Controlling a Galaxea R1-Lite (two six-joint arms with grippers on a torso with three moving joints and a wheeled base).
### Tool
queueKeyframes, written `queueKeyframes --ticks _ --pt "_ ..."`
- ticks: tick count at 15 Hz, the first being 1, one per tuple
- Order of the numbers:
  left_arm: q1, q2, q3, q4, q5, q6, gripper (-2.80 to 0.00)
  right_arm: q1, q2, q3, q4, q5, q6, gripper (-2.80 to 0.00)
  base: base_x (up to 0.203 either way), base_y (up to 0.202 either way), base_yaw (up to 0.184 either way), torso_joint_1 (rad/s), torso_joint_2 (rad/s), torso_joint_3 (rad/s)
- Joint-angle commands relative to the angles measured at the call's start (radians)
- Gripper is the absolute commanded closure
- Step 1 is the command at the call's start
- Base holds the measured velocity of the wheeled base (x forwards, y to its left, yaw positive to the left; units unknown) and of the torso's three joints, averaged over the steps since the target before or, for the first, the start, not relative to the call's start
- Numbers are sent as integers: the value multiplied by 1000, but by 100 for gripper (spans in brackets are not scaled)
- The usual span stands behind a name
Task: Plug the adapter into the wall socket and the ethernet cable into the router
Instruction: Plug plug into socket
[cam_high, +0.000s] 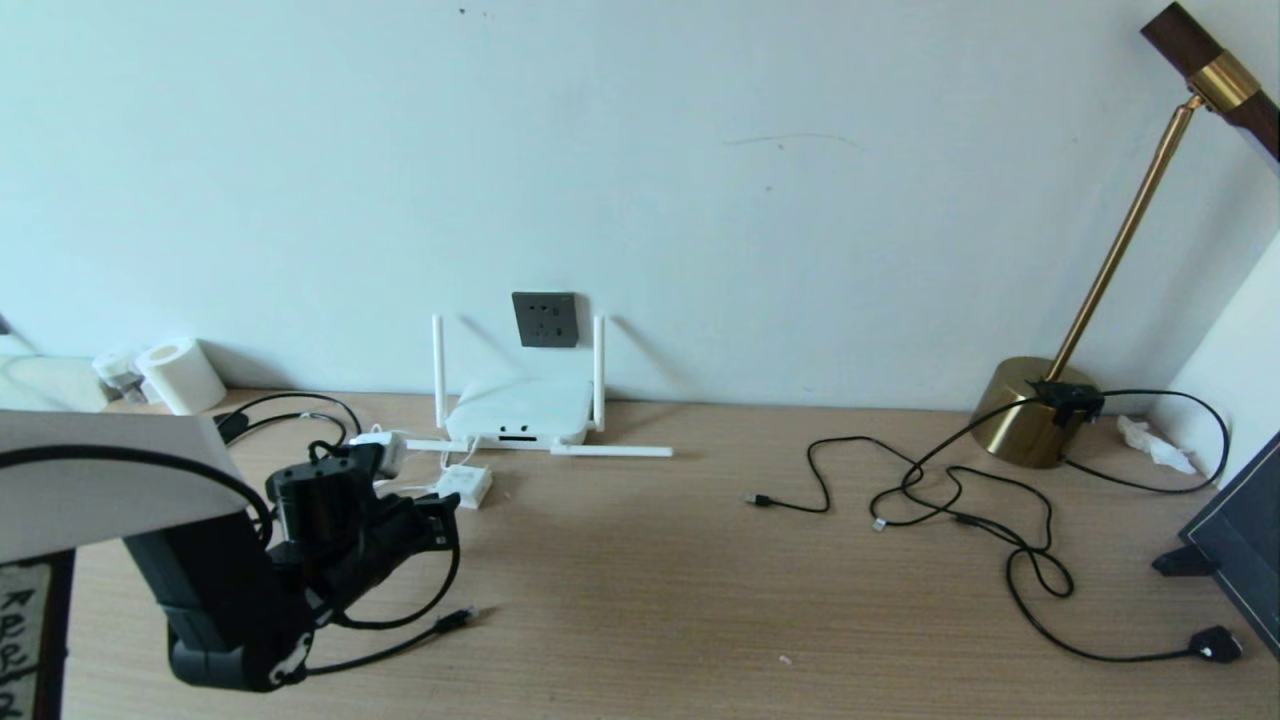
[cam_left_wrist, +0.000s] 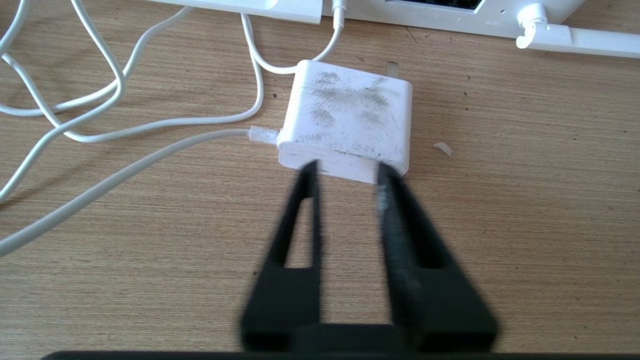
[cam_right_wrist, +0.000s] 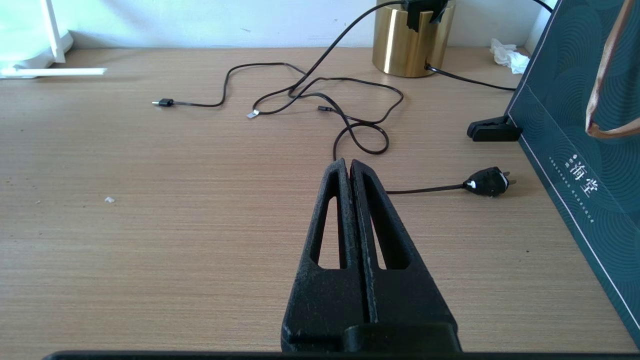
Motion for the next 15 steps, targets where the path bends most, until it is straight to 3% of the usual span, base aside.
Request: queueKeyframes --ticks 1,7,10,15 --pt "3 5 -8 -6 -7 4 -280 -1 0 0 -1 0 0 0 0 0 0 0 0 0" --pt "10 13 -55 1 -20 29 -280 0 1 0 -1 0 0 0 0 0 0 0 0 0" --pt "26 25 -73 20 -74 58 -280 0 0 0 -1 0 0 0 0 0 0 0 0 0" --pt "31 56 -115 20 -74 91 -280 1 0 0 -1 0 0 0 0 0 0 0 0 0"
